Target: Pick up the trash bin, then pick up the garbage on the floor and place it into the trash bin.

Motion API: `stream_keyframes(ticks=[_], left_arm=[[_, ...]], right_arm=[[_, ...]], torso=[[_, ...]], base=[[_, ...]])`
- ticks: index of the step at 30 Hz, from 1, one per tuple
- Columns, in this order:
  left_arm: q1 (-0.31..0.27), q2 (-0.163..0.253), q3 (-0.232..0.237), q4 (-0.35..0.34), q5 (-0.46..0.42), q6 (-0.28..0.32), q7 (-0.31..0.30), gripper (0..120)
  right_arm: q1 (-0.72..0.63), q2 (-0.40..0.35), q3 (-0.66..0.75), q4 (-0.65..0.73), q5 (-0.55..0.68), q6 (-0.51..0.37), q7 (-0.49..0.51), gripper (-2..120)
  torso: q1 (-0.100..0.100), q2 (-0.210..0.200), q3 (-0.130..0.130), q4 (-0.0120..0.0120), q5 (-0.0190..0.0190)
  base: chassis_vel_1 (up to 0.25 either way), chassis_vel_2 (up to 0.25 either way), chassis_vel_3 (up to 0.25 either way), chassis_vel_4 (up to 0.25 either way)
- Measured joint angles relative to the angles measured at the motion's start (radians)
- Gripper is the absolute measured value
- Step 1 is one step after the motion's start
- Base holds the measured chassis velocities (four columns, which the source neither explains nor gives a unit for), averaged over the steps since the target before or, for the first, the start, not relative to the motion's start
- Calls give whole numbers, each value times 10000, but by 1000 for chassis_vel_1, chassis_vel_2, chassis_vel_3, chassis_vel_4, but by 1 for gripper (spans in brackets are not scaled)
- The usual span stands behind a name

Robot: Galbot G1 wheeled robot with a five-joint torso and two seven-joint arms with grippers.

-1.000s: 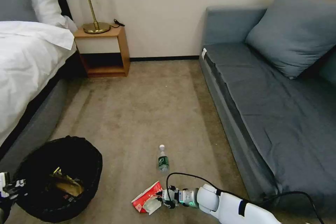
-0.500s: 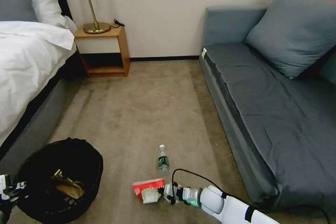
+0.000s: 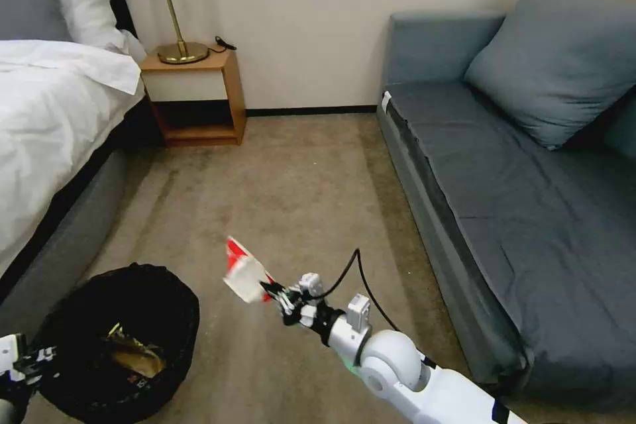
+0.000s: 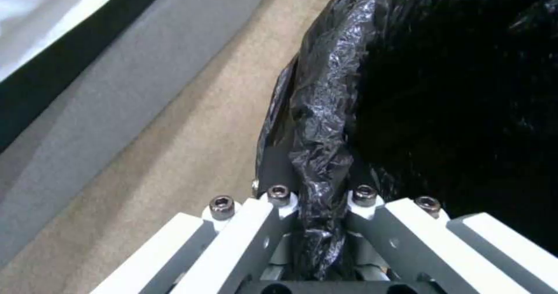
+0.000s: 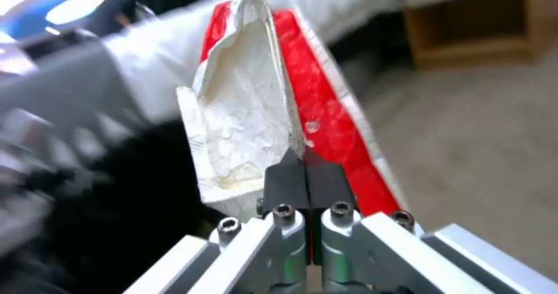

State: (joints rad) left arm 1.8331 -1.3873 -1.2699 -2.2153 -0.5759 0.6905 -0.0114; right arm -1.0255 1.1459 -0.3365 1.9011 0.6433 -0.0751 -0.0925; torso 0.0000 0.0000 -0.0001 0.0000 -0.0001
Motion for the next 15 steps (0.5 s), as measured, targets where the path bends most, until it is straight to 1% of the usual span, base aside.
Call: stream_keyframes(ticks=[3,6,7,9,10,11,12,15], left_arm=[[-20,-24,62,13,21,-6,0,4],[-67,-94,195,9,109,-11,1,4],[-67,-94,195,9,109,-11,1,4],[-78,-116,283,2,179,-14,1,4],[-79,-116,293,-1,185,-15,1,4],[-92,-111,333,-5,214,-18,1,4],[-92,-111,333,-5,214,-18,1,4],[-145,-103,367,-31,230,-18,1,4]], right_arm=[[112,199,-333,242,-155,3,32,0],[279,657,-706,184,-847,100,-111,0],[279,657,-706,184,-847,100,-111,0],[363,999,-893,-95,-1215,190,-182,0],[385,1057,-939,-147,-1250,197,-183,0],[520,1269,-1168,-339,-1333,215,-186,0],[520,1269,-1168,-339,-1333,215,-186,0],[894,1578,-1747,-751,-1504,241,-195,0]], torso=[[1,0,0,-1,-1],[0,0,1,1,0],[0,0,1,1,0],[0,0,1,0,-1],[0,0,1,-1,-1],[0,0,1,0,0],[0,0,1,0,0],[0,0,1,0,-1]], base=[[0,0,0,0],[0,0,0,0],[0,0,0,0],[0,0,0,0],[0,0,0,0],[0,0,0,0],[0,0,0,0],[0,0,0,0]])
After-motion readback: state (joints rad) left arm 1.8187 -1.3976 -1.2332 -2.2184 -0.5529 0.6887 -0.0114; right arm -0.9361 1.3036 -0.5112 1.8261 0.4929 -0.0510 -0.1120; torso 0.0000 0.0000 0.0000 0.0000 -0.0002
